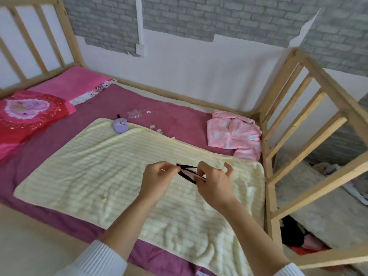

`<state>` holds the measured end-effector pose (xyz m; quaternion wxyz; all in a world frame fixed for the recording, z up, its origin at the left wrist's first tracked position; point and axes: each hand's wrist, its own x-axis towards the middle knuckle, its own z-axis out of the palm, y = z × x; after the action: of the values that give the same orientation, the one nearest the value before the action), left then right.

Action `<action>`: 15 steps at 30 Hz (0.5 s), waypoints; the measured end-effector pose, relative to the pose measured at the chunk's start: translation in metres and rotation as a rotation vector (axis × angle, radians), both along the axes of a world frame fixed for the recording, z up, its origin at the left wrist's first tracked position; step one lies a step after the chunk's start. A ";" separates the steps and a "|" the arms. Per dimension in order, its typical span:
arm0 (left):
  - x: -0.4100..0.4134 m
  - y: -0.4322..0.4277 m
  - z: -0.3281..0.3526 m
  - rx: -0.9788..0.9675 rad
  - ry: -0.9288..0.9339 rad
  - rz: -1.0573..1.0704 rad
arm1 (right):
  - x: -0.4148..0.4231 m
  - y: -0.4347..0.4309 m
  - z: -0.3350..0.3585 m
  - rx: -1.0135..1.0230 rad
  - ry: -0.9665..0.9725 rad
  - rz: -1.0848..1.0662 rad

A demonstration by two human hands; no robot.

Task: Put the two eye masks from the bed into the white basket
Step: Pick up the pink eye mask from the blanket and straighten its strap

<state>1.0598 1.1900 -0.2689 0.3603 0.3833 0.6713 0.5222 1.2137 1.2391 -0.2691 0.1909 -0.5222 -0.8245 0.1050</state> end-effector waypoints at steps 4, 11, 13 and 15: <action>-0.034 -0.029 -0.017 -0.059 -0.098 0.215 | -0.024 -0.011 -0.009 -0.120 0.096 0.164; -0.125 -0.079 -0.033 -0.109 -0.302 0.475 | -0.121 -0.027 -0.005 -0.431 0.444 0.354; -0.162 -0.099 -0.036 -0.112 -0.307 0.493 | -0.164 -0.035 -0.005 -0.518 0.499 0.415; -0.207 -0.125 -0.037 -0.111 -0.276 0.482 | -0.214 -0.046 -0.004 -0.592 0.488 0.509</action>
<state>0.8525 1.0647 -0.3062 0.3341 0.1174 0.7152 0.6025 0.9997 1.1931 -0.2732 0.1904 -0.2953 -0.7920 0.4993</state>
